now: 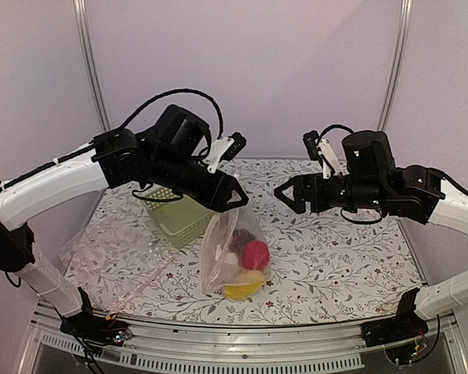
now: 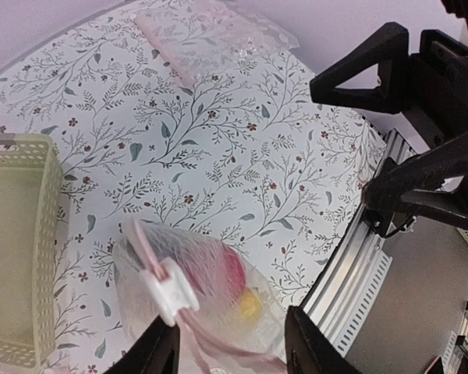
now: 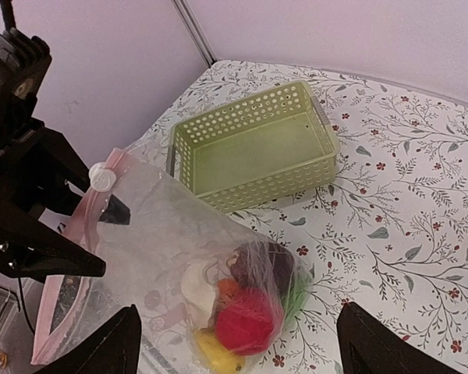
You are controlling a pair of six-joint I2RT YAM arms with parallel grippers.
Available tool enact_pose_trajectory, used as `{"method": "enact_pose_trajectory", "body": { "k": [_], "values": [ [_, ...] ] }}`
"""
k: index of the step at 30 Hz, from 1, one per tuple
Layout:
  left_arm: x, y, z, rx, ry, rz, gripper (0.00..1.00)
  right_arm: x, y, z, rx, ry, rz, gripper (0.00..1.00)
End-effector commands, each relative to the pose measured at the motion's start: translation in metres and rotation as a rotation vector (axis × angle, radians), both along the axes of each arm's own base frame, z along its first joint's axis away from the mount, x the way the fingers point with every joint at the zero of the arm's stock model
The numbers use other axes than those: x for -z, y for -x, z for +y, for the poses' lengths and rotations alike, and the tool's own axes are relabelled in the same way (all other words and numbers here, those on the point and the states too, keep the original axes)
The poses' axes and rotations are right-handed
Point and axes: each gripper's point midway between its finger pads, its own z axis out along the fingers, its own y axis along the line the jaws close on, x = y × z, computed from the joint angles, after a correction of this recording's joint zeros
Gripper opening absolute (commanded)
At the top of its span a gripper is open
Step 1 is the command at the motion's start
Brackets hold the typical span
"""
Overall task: Place the food in the zip-top bag and seal the zipper
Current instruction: Pick up the zipper food storage bag at the center of the board.
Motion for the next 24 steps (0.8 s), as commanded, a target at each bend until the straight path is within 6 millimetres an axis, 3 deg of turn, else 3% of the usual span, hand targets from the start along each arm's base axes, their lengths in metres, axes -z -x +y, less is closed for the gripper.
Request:
{"method": "enact_pose_trajectory", "body": {
  "k": [1, 9, 15, 24],
  "values": [
    [-0.005, 0.005, 0.001, 0.012, -0.007, -0.005, 0.38, -0.007, 0.001, 0.008, -0.072, -0.058, -0.030, 0.89],
    [-0.047, 0.048, -0.014, 0.294, 0.151, -0.036, 0.02, -0.047, 0.058, 0.031, -0.455, -0.210, -0.133, 0.89],
    [-0.071, 0.088, -0.014, 0.545, 0.243, -0.058, 0.00, -0.062, 0.075, 0.028, -0.541, -0.245, -0.185, 0.87],
    [-0.064, 0.105, -0.014, 0.654, 0.236, 0.005, 0.00, -0.060, 0.095, 0.053, -0.703, -0.321, -0.086, 0.72]
  ]
}}
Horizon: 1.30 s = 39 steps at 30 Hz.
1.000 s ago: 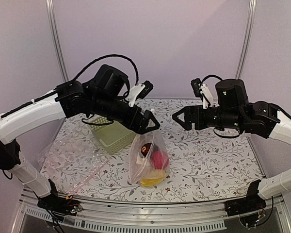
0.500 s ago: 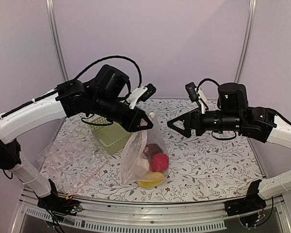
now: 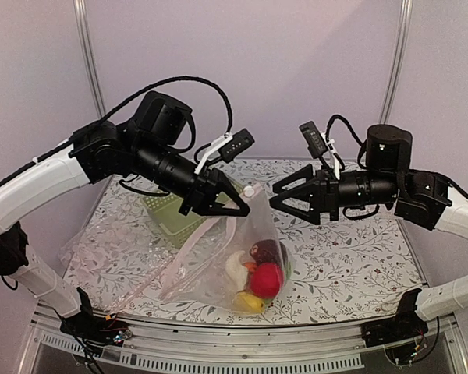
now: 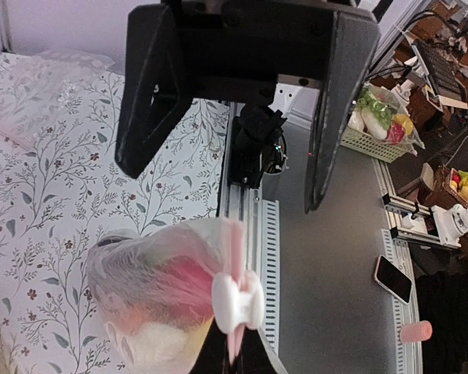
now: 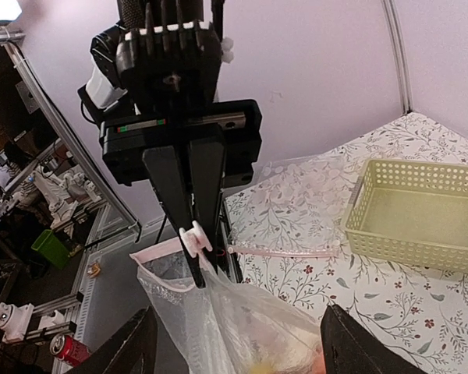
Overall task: Place the food in the zip-top bag and seal the zipper
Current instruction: Pick up the zipper food storage bag at the center of the board, then pass from the left arm to the right
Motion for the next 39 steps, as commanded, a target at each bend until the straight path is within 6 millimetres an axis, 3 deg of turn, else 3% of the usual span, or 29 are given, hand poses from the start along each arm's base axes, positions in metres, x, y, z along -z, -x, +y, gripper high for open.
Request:
{"method": "enact_pose_trajectory", "body": {
  "k": [1, 5, 11, 15, 18, 20, 24, 25, 27, 30, 37, 39],
  "values": [
    [-0.007, 0.019, -0.002, 0.109, 0.029, 0.018, 0.00, 0.009, 0.015, 0.018, -0.127, 0.002, 0.060, 0.71],
    [-0.002, 0.021, -0.003, 0.117, 0.019, 0.033, 0.00, 0.014, 0.022, 0.030, -0.182, 0.019, 0.073, 0.66],
    [0.002, 0.021, -0.003, 0.116, 0.009, 0.038, 0.00, 0.019, 0.028, 0.038, -0.217, 0.029, 0.091, 0.37],
    [0.008, 0.022, -0.003, 0.118, -0.005, 0.050, 0.00, 0.016, 0.028, 0.041, -0.219, 0.018, 0.087, 0.30],
    [0.013, 0.020, -0.003, 0.107, -0.024, 0.054, 0.02, 0.017, 0.028, 0.042, -0.214, 0.018, 0.088, 0.05],
    [0.014, 0.016, -0.002, 0.088, -0.032, 0.042, 0.21, 0.019, 0.026, 0.042, -0.202, 0.021, 0.087, 0.00],
    [0.008, 0.002, 0.000, 0.006, -0.034, -0.025, 0.80, 0.022, 0.024, 0.040, -0.185, 0.025, 0.082, 0.00],
    [0.004, -0.002, 0.001, -0.013, -0.027, -0.044, 0.88, 0.022, 0.025, 0.039, -0.186, 0.026, 0.084, 0.00],
    [-0.006, -0.004, 0.002, -0.024, -0.001, -0.072, 0.95, 0.024, 0.025, 0.039, -0.185, 0.029, 0.086, 0.00],
    [-0.021, -0.007, 0.001, -0.043, 0.045, -0.110, 0.94, 0.026, 0.026, 0.040, -0.189, 0.032, 0.093, 0.00],
    [-0.038, -0.018, -0.001, -0.089, 0.089, -0.165, 0.67, 0.026, 0.025, 0.039, -0.186, 0.034, 0.098, 0.00],
    [-0.037, -0.018, -0.002, -0.084, 0.089, -0.161, 0.64, 0.027, 0.026, 0.039, -0.184, 0.036, 0.099, 0.00]
  ]
}}
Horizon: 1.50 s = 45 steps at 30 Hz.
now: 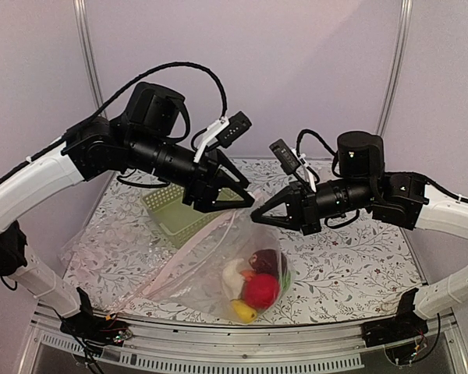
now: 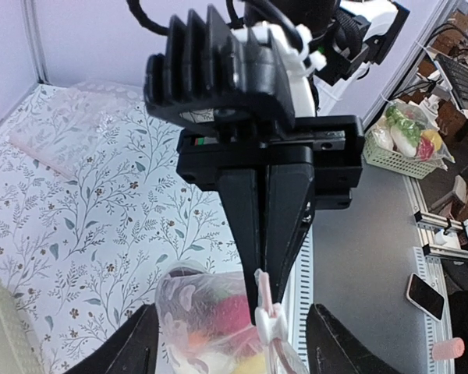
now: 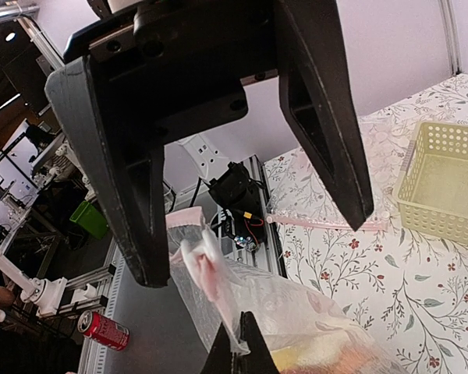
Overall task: Place the food in the zip-top bag and seal the zipper
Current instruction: Pass from the left arm to the right, then pass from the right arm to the left
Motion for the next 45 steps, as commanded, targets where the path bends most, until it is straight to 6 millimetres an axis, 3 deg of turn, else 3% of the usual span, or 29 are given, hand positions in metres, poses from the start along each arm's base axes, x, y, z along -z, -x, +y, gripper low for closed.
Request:
{"method": "enact_pose_trajectory", "body": {
  "k": [1, 4, 8, 13, 18, 24, 29, 37, 45],
  "values": [
    [-0.018, 0.000, 0.000, -0.008, 0.046, -0.043, 0.59, -0.005, 0.000, 0.000, 0.007, -0.019, -0.014, 0.00],
    [-0.015, 0.002, -0.001, 0.009, 0.040, -0.027, 0.47, -0.004, -0.001, 0.000, 0.012, -0.016, -0.014, 0.00],
    [-0.012, 0.004, -0.002, 0.020, 0.034, -0.011, 0.43, -0.004, -0.002, 0.000, 0.020, -0.013, -0.013, 0.00],
    [-0.012, 0.006, -0.003, 0.029, 0.034, -0.004, 0.30, -0.002, -0.005, 0.001, 0.036, -0.005, -0.009, 0.00],
    [-0.007, 0.010, -0.004, 0.050, 0.027, 0.019, 0.28, -0.002, -0.009, 0.000, 0.064, -0.001, -0.008, 0.00],
    [0.000, 0.013, -0.005, 0.067, 0.007, 0.043, 0.17, 0.000, -0.013, -0.001, 0.089, 0.011, -0.007, 0.00],
    [0.004, 0.011, -0.005, 0.061, -0.002, 0.046, 0.15, 0.000, -0.014, 0.000, 0.092, 0.014, -0.003, 0.00],
    [0.009, 0.004, -0.006, 0.023, -0.022, 0.034, 0.00, 0.001, -0.020, -0.003, 0.132, 0.017, -0.009, 0.00],
    [0.013, -0.007, 0.005, -0.041, -0.050, 0.002, 0.00, -0.004, -0.021, -0.012, 0.171, 0.003, -0.020, 0.00]
  ]
}}
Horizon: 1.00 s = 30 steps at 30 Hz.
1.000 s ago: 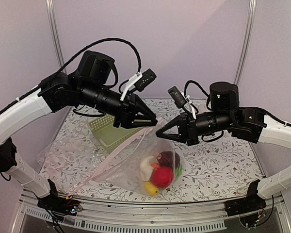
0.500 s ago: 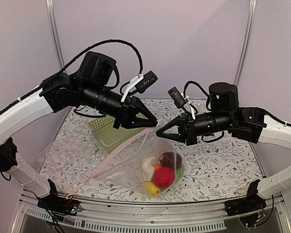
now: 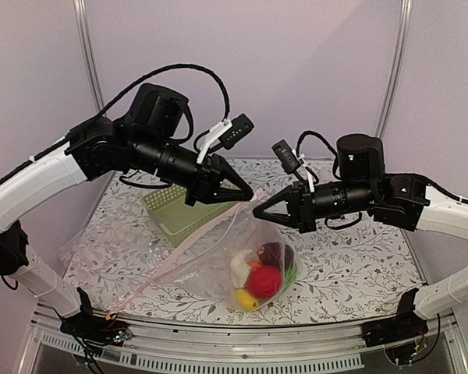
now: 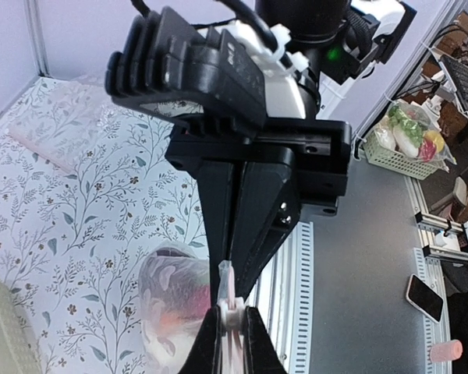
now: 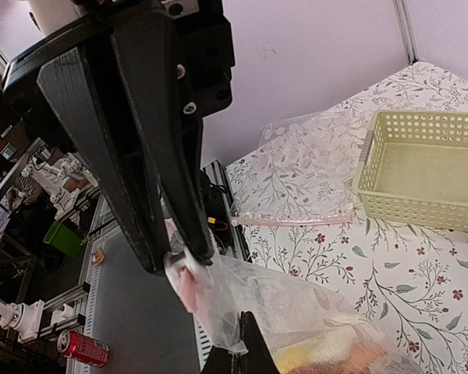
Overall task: Place the food in the zip-top bag and seal the zipper
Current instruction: Pass from the right arm to the left, then hold the zipper from the zipper food storage bag.
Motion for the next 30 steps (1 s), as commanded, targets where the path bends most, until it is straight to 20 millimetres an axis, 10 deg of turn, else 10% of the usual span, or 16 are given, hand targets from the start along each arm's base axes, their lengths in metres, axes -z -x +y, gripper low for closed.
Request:
{"method": "enact_pose_trajectory", "body": {
  "k": [1, 7, 14, 21, 30],
  "values": [
    [0.010, -0.007, 0.009, -0.043, -0.045, -0.010, 0.00, -0.017, -0.001, -0.010, 0.044, -0.045, -0.030, 0.00],
    [0.013, -0.009, 0.015, -0.056, -0.041, -0.001, 0.00, -0.021, 0.010, -0.013, -0.001, -0.063, -0.027, 0.03],
    [0.026, 0.012, 0.005, 0.059, -0.031, 0.091, 0.00, -0.029, 0.009, -0.014, 0.003, -0.079, -0.049, 0.67],
    [0.030, 0.016, 0.008, 0.066, -0.033, 0.105, 0.00, -0.034, 0.010, -0.004, -0.043, -0.085, -0.064, 0.37],
    [0.029, 0.014, 0.009, 0.052, -0.033, 0.094, 0.00, -0.026, 0.018, 0.005, -0.121, -0.070, -0.020, 0.24]
  ]
}}
